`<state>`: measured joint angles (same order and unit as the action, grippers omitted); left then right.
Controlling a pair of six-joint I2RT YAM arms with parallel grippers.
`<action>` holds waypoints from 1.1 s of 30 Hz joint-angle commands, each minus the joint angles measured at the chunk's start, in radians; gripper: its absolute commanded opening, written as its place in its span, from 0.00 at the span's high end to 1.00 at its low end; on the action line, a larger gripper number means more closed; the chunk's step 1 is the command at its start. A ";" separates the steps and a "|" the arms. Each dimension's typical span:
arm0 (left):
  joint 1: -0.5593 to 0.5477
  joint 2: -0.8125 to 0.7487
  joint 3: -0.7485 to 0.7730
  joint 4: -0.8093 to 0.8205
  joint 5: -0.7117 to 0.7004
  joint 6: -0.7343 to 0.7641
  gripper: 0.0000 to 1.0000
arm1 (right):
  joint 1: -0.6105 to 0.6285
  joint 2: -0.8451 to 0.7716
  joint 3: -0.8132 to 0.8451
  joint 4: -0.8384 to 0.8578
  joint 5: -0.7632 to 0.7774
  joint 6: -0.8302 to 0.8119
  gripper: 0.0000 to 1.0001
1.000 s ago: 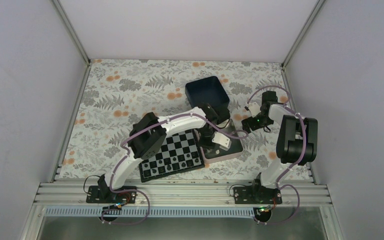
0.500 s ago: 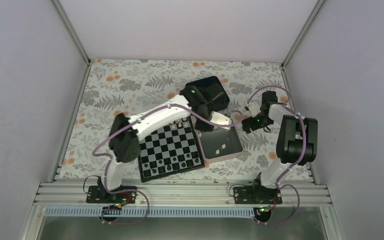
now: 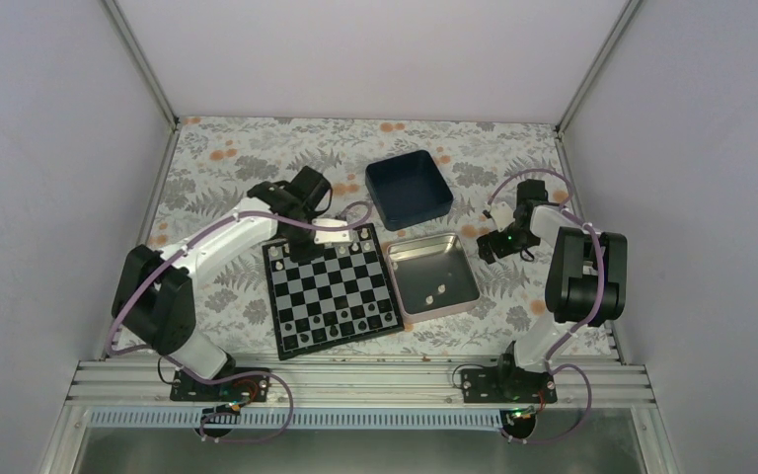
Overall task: Set up the chess pieces on the board
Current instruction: Place the chess piece on the chessboard.
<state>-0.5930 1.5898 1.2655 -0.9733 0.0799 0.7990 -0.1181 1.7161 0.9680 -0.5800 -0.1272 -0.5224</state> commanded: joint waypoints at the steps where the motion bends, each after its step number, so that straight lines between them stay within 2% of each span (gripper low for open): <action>1: 0.043 -0.065 -0.116 0.099 -0.003 -0.004 0.92 | 0.006 0.014 0.017 -0.014 -0.016 0.004 0.00; 12: 0.137 -0.059 -0.270 0.210 -0.005 0.031 0.92 | 0.006 0.019 0.015 -0.015 -0.009 0.009 0.00; 26: 0.224 -0.008 -0.316 0.260 -0.004 0.076 0.92 | 0.006 0.026 0.015 -0.012 -0.003 0.012 0.00; 33: 0.231 0.013 -0.308 0.264 0.010 0.080 0.92 | 0.006 0.030 0.013 -0.011 0.001 0.010 0.00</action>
<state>-0.3664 1.5894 0.9569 -0.7258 0.0719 0.8585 -0.1181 1.7218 0.9737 -0.5842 -0.1265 -0.5190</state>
